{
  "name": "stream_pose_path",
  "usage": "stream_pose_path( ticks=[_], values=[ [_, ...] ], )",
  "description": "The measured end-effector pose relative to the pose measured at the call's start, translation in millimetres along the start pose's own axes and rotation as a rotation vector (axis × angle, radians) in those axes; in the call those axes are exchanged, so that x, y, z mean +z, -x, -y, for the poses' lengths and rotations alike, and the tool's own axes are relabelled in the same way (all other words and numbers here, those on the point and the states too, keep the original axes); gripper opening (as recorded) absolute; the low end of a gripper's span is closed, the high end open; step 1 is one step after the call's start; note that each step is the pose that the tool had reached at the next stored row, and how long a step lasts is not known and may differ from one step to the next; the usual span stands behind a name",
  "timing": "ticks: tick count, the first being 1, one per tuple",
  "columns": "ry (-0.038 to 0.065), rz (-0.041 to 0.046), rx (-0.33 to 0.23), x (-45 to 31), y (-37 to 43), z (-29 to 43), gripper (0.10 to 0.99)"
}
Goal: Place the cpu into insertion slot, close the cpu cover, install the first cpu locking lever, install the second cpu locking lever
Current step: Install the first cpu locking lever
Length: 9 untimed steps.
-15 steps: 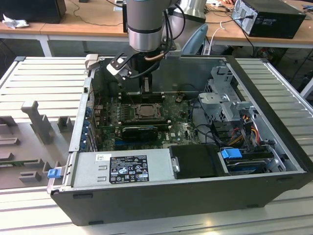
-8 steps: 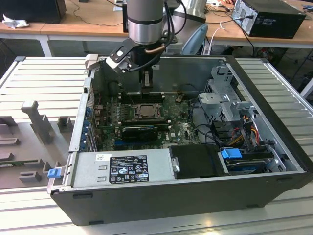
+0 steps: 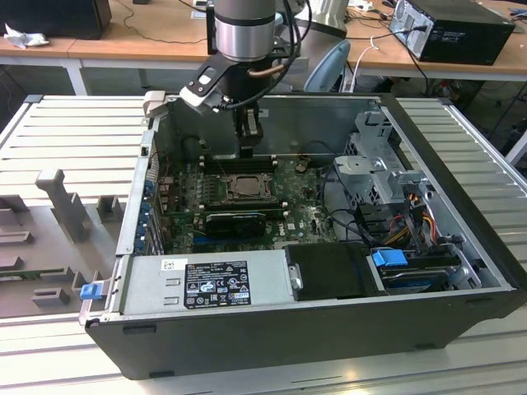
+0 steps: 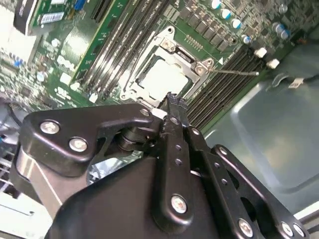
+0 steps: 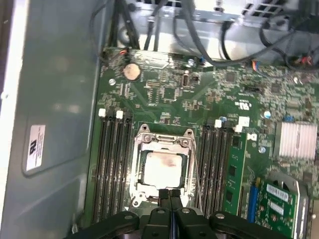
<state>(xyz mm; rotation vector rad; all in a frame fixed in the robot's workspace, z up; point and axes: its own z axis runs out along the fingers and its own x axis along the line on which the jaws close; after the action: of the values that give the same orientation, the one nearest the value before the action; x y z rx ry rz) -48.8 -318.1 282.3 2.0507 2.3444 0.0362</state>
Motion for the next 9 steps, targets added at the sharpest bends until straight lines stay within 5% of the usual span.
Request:
stream_pose_path(
  ticks=[5,9],
  values=[
    [0.001,-0.0065,-0.186,1.1,-0.1,0.0,0.106],
    [0.001,-0.0083,-0.237,1.1,-0.1,0.0,0.106]
  ],
)
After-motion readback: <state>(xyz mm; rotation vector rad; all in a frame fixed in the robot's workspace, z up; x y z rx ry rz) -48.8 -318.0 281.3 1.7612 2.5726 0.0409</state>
